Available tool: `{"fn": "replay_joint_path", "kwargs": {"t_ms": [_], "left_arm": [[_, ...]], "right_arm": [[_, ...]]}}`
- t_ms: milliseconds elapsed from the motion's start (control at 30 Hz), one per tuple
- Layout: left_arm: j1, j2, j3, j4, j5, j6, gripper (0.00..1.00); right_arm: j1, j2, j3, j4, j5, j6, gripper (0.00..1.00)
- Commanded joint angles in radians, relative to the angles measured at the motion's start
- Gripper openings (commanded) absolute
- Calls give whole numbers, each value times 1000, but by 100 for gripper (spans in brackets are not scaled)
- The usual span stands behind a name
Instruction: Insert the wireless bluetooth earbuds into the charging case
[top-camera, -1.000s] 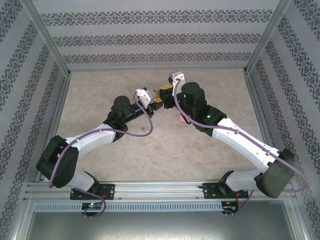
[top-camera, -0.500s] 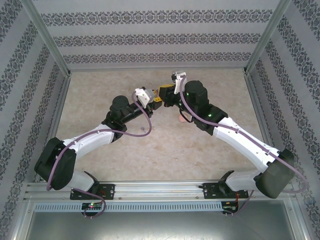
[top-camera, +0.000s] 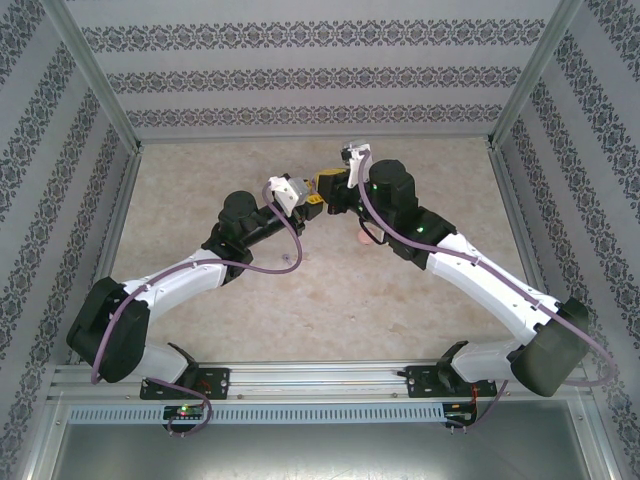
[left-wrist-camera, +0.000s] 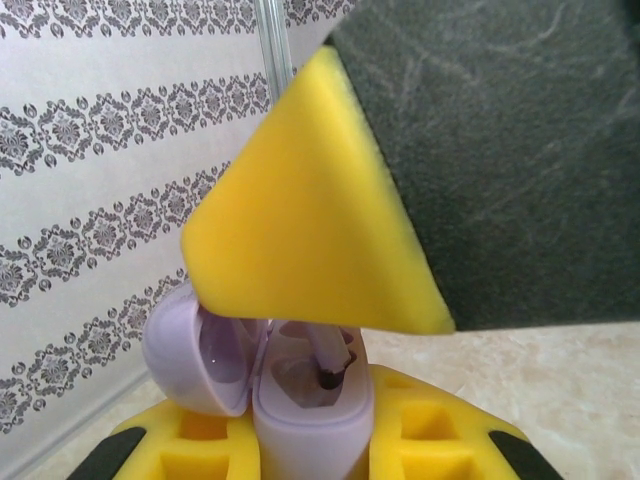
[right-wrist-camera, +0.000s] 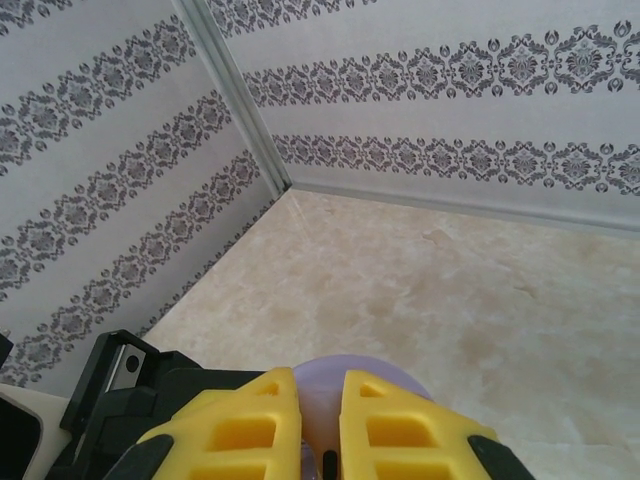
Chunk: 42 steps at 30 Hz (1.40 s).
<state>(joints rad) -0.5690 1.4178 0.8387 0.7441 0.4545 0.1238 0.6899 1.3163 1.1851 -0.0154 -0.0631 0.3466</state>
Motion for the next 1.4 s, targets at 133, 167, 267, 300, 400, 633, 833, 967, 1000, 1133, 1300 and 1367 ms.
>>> {"fn": "replay_joint_path", "kwargs": {"t_ms": [133, 167, 267, 300, 400, 633, 833, 967, 1000, 1133, 1300, 1367], "left_arm": [[-62, -91, 62, 113, 164, 50, 0], [-61, -93, 62, 114, 162, 51, 0], [-62, -95, 63, 120, 158, 50, 0], [-61, -95, 65, 122, 154, 49, 0], [-62, -96, 65, 128, 145, 48, 0], [-62, -91, 66, 126, 148, 37, 0], [-63, -82, 62, 121, 142, 36, 0], [-64, -71, 59, 126, 137, 33, 0], [-64, -67, 58, 130, 133, 33, 0], [-63, -57, 50, 140, 122, 30, 0], [-64, -52, 30, 161, 105, 28, 0], [-63, -50, 27, 163, 102, 28, 0]], "right_arm": [[29, 41, -21, -58, 12, -79, 13], [30, 40, -21, -58, 2, -88, 12], [42, 33, -28, -55, -31, -122, 12], [48, 28, -33, -54, -38, -136, 12], [59, 20, -42, -61, -43, -155, 12], [63, 18, -40, -63, -18, -143, 14], [60, 20, -6, -89, 12, -118, 23], [57, 20, 21, -105, 21, -90, 30], [57, 20, 31, -108, 24, -83, 32], [47, 27, 69, -133, 26, -48, 41], [33, 39, 111, -156, 23, -9, 54], [28, 43, 123, -160, 22, 4, 58]]}}
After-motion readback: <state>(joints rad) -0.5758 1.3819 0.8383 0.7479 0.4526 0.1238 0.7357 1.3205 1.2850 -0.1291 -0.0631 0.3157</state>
